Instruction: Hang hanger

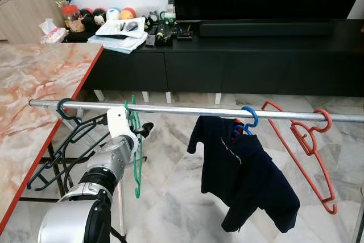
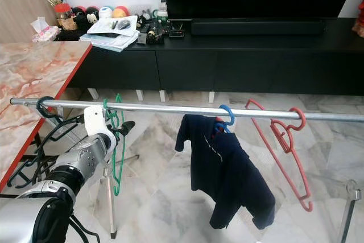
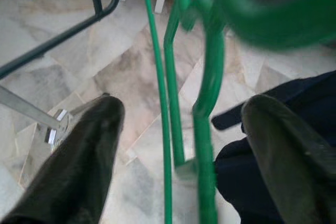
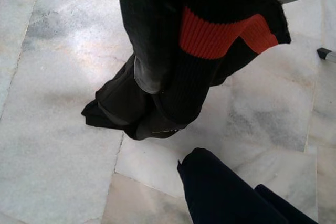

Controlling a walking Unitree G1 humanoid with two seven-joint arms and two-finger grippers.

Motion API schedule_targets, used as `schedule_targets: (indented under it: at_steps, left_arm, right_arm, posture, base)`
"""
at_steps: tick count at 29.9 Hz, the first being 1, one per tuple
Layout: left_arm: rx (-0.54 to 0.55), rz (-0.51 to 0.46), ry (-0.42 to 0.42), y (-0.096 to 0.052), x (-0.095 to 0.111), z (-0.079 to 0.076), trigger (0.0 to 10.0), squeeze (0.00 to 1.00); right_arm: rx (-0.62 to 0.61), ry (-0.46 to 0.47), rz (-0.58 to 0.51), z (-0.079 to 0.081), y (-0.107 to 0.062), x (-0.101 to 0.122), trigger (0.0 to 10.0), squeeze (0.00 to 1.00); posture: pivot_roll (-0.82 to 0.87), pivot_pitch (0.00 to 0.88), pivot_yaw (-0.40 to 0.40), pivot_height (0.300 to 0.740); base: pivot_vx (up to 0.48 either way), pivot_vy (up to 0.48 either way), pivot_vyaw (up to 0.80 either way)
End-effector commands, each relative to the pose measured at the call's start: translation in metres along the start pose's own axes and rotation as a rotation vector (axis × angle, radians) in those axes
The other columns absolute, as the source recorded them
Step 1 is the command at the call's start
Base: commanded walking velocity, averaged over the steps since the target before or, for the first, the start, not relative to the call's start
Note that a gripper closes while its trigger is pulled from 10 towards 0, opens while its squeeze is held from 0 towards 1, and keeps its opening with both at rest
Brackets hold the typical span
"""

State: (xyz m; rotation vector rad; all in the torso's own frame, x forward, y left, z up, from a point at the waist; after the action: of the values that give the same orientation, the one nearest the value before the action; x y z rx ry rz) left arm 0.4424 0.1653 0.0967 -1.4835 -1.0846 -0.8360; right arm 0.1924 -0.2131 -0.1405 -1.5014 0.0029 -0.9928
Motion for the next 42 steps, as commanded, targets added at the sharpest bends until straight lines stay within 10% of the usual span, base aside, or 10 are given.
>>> schedule_targets:
  at_steps: [1,42]
  left_arm:
    - [0.002,-0.013,-0.006,0.001,0.005,0.0,0.0,0.0]
    - [0.026,-0.051,0.154,-0.005,-0.001,0.018,0.0,0.0]
  right_arm:
    - [-0.002,0.0,0.002,0.0,-0.001,-0.003,10.0,0.0]
    - [0.006,-0.008,-0.002,0.004,0.0,0.001,10.0,0.0]
  posture:
    - [0.02,0.12,0.081,0.74]
    - [0.02,0.107,0.068,0.74]
  base:
    - [0.0,0.0,0.0]
    - [0.0,0.0,0.0]
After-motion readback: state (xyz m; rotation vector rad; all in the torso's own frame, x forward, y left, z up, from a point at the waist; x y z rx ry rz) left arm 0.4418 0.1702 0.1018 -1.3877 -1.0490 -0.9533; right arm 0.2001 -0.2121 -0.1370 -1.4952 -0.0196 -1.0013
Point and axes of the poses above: a point about 5 cm out from each wrist's last joint towards the gripper, its own y axis pointing out of the wrist towards the gripper, its own x axis along the axis of the wrist's last joint, z = x × y, the point moved 6 cm from there along y, pointing out of the wrist towards the gripper, and after that the axes turned 8 degrees about y, right-handed, at the moved point
